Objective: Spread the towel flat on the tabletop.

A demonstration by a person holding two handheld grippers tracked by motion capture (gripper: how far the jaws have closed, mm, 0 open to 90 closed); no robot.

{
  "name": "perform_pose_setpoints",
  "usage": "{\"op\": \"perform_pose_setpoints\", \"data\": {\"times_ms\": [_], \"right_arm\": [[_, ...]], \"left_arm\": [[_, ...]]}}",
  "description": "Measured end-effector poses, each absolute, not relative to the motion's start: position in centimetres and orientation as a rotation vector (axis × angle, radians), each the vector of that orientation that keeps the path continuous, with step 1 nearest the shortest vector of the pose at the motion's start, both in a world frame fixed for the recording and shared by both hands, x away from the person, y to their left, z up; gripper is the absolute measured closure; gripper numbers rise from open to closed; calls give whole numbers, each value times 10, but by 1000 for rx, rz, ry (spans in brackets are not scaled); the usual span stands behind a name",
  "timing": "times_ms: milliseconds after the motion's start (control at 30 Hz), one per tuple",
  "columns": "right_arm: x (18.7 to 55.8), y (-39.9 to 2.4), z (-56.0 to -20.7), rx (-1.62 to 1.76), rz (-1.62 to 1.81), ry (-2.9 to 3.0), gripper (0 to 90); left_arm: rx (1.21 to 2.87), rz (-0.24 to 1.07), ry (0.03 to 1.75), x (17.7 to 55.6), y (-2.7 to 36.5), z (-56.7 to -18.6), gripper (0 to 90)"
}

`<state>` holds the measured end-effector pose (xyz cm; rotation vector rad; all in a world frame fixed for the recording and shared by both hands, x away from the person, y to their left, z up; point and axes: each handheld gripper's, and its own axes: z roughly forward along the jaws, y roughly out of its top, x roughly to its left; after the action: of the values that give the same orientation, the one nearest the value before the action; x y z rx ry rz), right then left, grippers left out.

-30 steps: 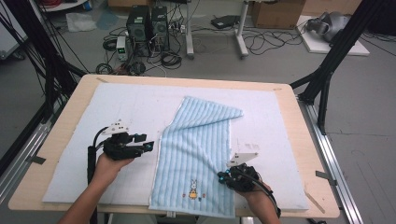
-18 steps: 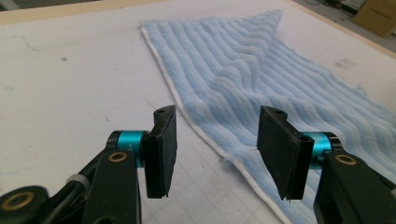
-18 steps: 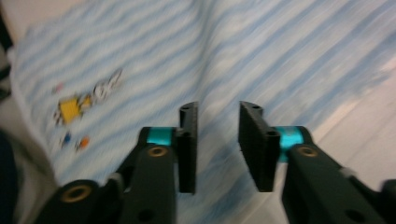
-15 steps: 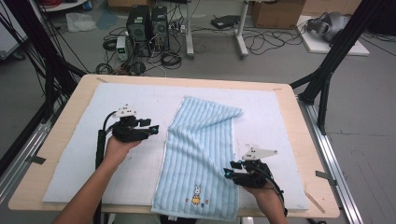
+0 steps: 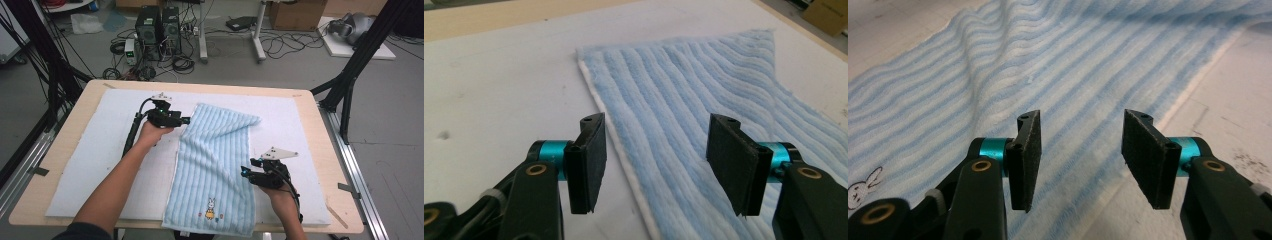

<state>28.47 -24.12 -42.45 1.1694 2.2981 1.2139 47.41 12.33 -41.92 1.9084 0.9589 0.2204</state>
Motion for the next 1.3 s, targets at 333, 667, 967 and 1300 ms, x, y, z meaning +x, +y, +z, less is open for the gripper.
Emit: {"op": "perform_pose_setpoints", "data": {"times_ms": [333,667,967,1300], "right_arm": [[277,-256,-424,1201,1249,2230,491],[279,-252,-427,1188,1240,2251,481],[280,-249,-427,1186,1234,2262,481],[291,-247,-427,1204,1226,2242,476]], "left_arm": [[1991,352,1040,501,91,-442,433],[2015,331,1062,499,89,-447,841],[1952,440,1207,491,119,-447,860],[1886,468,1254,482,144,-445,477]]}}
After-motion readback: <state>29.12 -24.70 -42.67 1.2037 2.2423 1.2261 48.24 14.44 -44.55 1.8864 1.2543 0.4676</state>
